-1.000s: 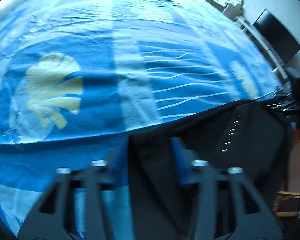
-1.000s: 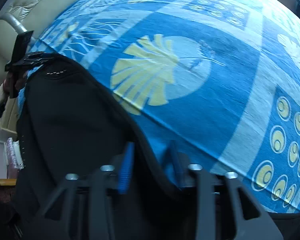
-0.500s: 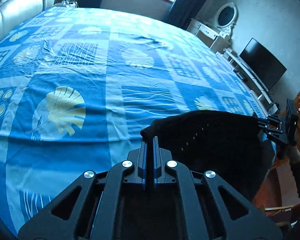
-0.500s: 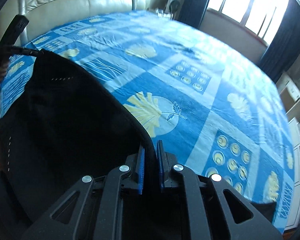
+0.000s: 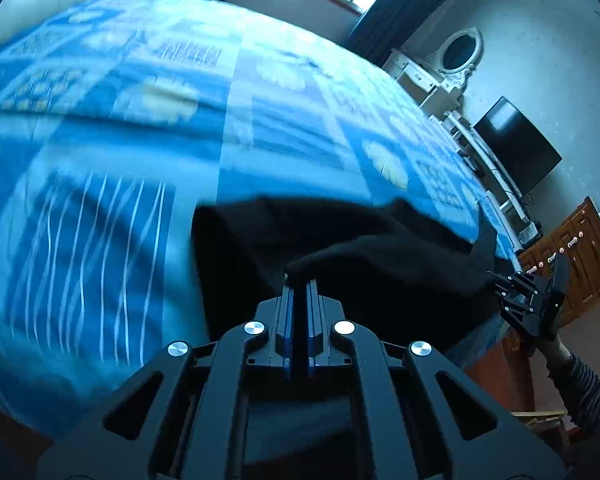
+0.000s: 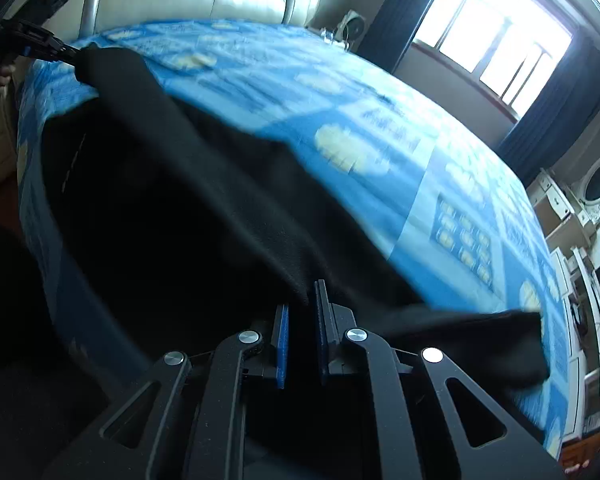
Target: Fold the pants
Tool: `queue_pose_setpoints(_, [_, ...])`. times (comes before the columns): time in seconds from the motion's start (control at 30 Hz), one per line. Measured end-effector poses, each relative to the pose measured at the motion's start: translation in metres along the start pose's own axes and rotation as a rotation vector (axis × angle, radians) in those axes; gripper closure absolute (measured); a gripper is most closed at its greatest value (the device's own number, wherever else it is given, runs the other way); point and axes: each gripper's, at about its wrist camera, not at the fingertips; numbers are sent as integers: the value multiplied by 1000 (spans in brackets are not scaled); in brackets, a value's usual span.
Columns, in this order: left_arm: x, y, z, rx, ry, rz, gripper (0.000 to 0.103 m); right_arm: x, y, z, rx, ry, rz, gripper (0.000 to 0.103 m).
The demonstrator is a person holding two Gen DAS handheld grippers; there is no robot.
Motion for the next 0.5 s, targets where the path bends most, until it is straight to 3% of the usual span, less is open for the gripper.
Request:
queue_pose_setpoints(0.2, [-44,16,-17,66,90,59,96,-19,20,-8,-16,32,-2,86])
queue_pose_setpoints(0.27, [-53,22,-12,49,89,115,93,-21,17,-1,-3,34,-49,69])
queue_pose_setpoints(0.3, [-58,25,-10,38,85,146,84,-23,14,3,10,32,-81,54])
queue_pose_setpoints(0.33, [-62,28,-5,23,78,185,68,-26,7,9,55,26,-142,46])
queue_pose_setpoints(0.4, [-66,33,4,-9,39,275,47,-33,-7,16,144,30,-268,44])
queue_pose_setpoints(0.5, [-70,34,11,-46,-6,357,45,-51,-34,20,299,25,-542,44])
Point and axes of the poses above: each gripper's, at about its wrist camera, not at the fingertips, and z roughly against the way its jaws point, y to its left, x to its top, and after that the axes turned 4 degrees about z, right-handed
